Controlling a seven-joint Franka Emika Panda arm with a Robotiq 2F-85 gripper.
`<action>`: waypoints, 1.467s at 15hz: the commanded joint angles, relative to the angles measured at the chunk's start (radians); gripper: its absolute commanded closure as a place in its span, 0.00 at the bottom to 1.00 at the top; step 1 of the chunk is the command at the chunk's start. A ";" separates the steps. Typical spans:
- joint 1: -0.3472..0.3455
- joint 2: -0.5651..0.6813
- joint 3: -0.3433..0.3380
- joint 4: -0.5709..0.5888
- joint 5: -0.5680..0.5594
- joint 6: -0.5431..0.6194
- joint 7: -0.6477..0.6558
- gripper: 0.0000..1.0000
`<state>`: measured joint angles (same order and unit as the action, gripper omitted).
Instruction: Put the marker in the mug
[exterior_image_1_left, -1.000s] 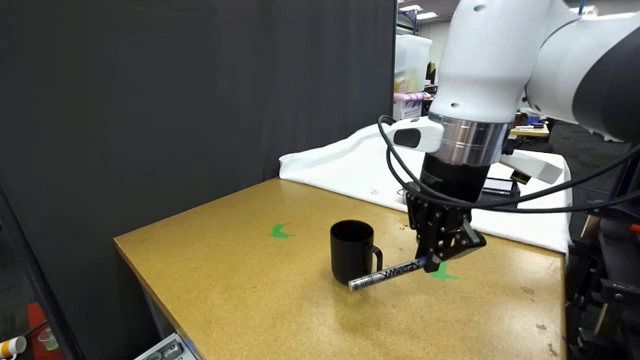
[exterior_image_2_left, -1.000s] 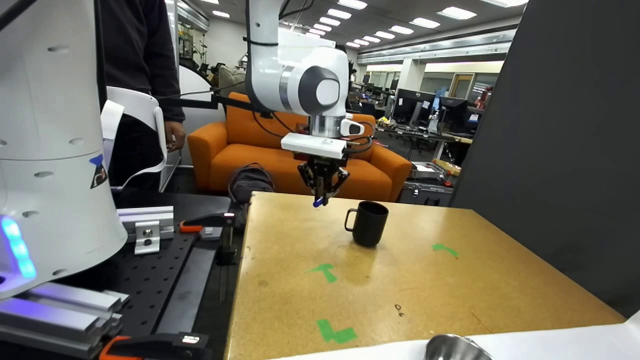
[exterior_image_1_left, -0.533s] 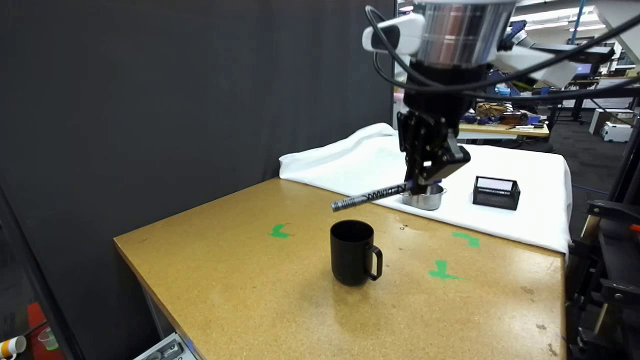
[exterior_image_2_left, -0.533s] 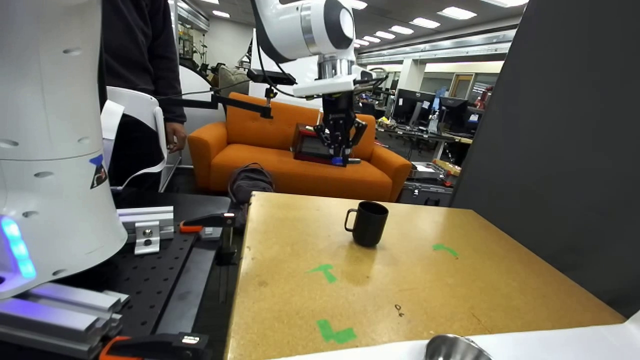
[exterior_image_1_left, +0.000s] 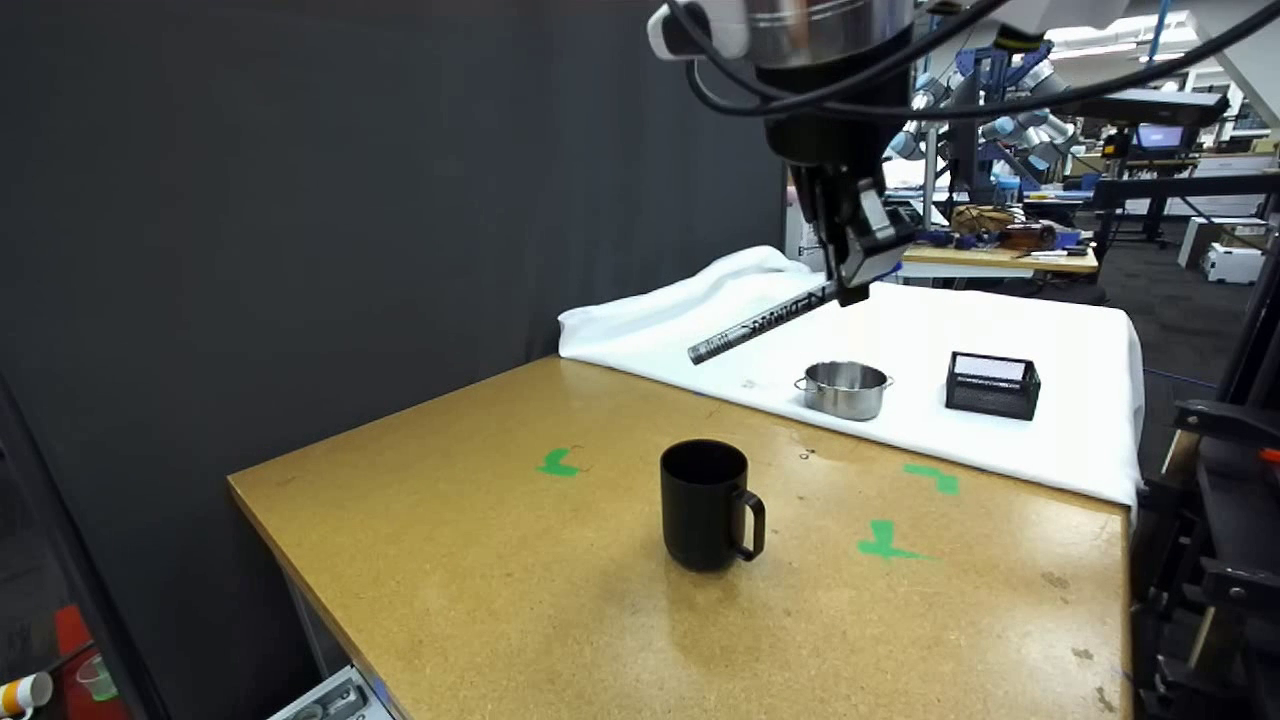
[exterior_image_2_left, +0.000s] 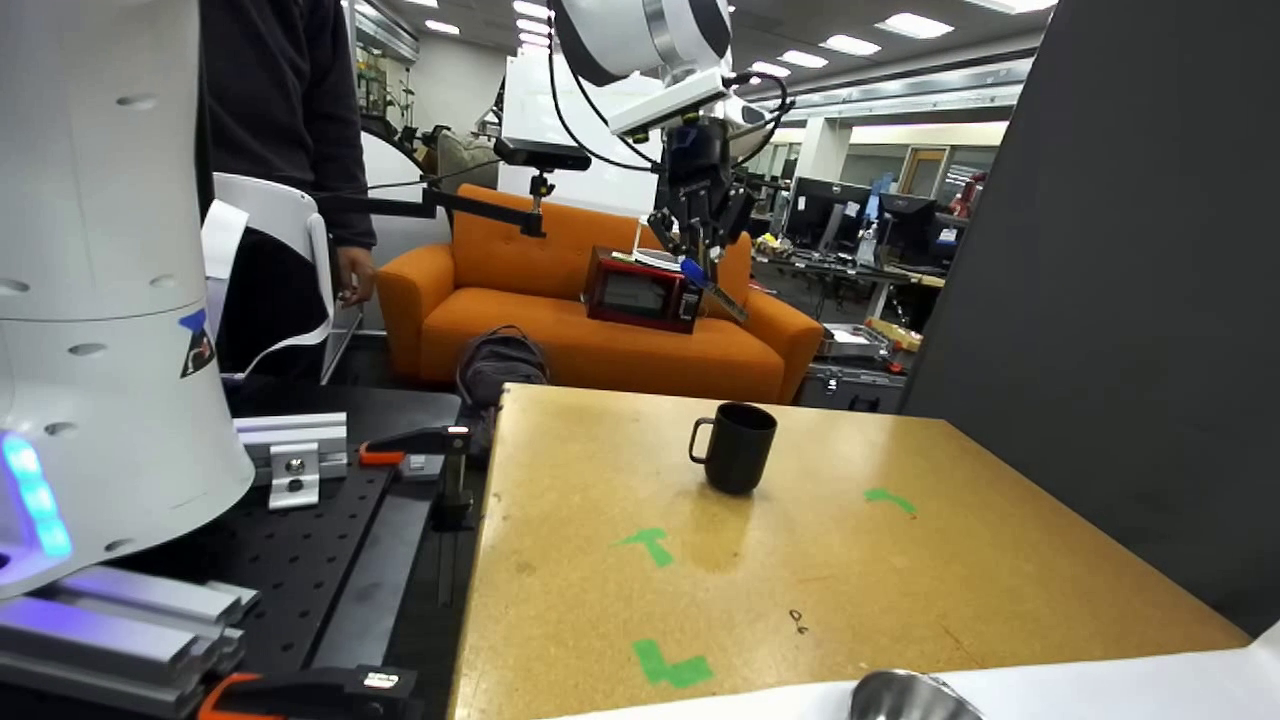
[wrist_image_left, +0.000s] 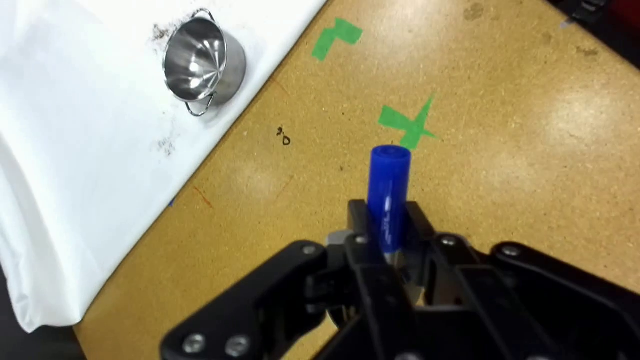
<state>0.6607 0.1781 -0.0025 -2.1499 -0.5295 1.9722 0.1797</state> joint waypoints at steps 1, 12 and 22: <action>-0.100 0.178 0.098 0.164 0.006 -0.143 -0.008 0.95; -0.144 0.604 0.094 0.605 -0.014 -0.366 -0.024 0.95; -0.183 0.613 0.177 0.642 0.029 -0.224 -0.161 0.02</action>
<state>0.5216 0.8228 0.1262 -1.4821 -0.5320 1.6575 0.0934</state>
